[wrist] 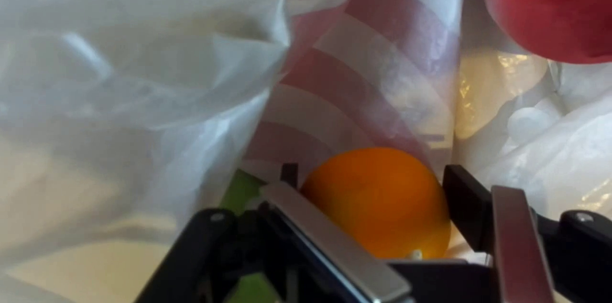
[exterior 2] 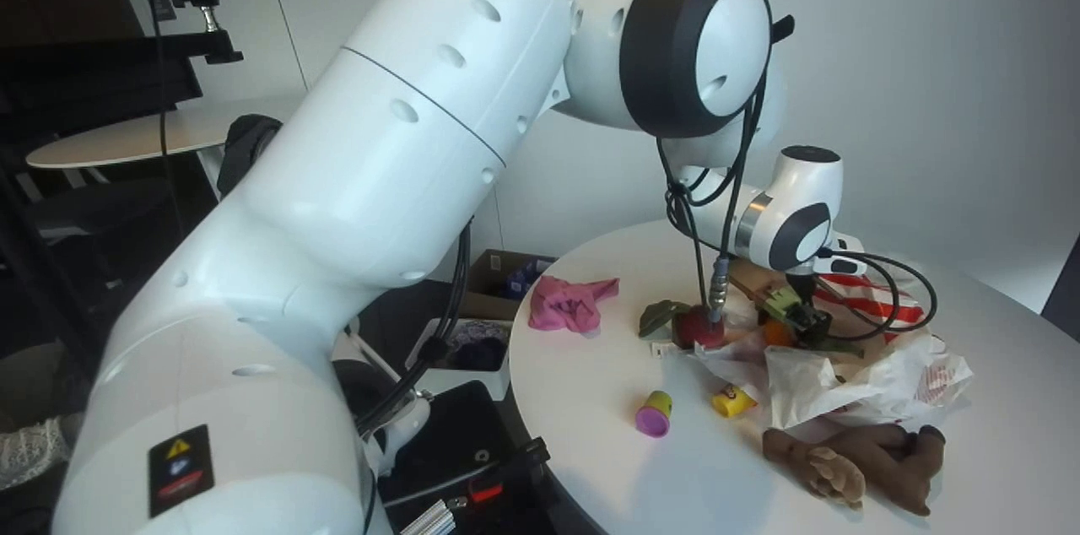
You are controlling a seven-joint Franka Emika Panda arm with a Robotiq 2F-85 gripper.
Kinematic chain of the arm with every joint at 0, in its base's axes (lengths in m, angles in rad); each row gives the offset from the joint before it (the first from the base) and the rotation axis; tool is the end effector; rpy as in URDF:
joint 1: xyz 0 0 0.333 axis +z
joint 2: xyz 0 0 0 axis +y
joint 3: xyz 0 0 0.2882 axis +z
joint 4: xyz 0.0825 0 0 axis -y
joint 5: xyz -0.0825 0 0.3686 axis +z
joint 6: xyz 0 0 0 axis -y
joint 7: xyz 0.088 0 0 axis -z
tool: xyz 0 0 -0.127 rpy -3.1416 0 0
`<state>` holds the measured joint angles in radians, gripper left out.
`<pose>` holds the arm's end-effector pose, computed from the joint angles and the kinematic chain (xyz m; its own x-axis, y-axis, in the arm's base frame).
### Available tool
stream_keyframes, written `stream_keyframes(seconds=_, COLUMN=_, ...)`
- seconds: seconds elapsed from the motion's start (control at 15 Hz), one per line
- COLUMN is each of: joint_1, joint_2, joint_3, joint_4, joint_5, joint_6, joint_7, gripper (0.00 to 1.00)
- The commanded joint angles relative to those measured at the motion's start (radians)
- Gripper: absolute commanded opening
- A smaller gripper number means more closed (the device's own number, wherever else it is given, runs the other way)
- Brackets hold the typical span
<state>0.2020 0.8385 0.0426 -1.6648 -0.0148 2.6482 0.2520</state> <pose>0.6417 0.1583 0.1049 0.9908 -0.0151 0.1348 -0.0073 -0.9983 -0.0583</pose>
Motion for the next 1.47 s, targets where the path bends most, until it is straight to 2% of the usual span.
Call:
stream_keyframes(seconds=0.0, joint_1=-0.039, joint_2=0.061, joint_3=0.037, joint_4=0.105, joint_5=0.057, joint_6=-0.084, joint_7=-0.047, gripper=0.51)
stream_keyframes(seconds=0.13, joint_1=-0.036, joint_2=0.082, joint_3=0.028, joint_4=0.135, joint_5=0.064, joint_6=-0.096, joint_7=-0.037, gripper=0.51)
stream_keyframes(seconds=0.6, joint_1=0.011, joint_2=0.117, joint_3=-0.023, joint_4=0.163, joint_5=0.031, joint_6=-0.008, joint_7=-0.011, gripper=0.51)
stream_keyframes(seconds=0.67, joint_1=0.014, joint_2=0.118, joint_3=-0.026, joint_4=0.160, joint_5=0.033, joint_6=0.000, joint_7=-0.007, gripper=0.58)
stream_keyframes(seconds=0.73, joint_1=0.020, joint_2=0.117, joint_3=-0.035, joint_4=0.157, joint_5=0.031, joint_6=-0.007, joint_7=0.000, gripper=0.94)
stream_keyframes(seconds=0.87, joint_1=0.019, joint_2=0.096, joint_3=-0.028, joint_4=0.131, joint_5=0.040, joint_6=-0.020, joint_7=0.000, gripper=0.96)
stream_keyframes(seconds=0.93, joint_1=0.024, joint_2=0.080, joint_3=-0.031, joint_4=0.113, joint_5=0.036, joint_6=-0.024, joint_7=0.000, gripper=1.00)
stream_keyframes(seconds=1.2, joint_1=0.056, joint_2=-0.029, joint_3=-0.055, joint_4=-0.002, joint_5=0.017, joint_6=-0.023, joint_7=0.017, gripper=1.00)
stream_keyframes(seconds=1.4, joint_1=0.059, joint_2=-0.129, joint_3=-0.044, joint_4=-0.104, joint_5=0.024, joint_6=-0.040, joint_7=0.013, gripper=0.99)
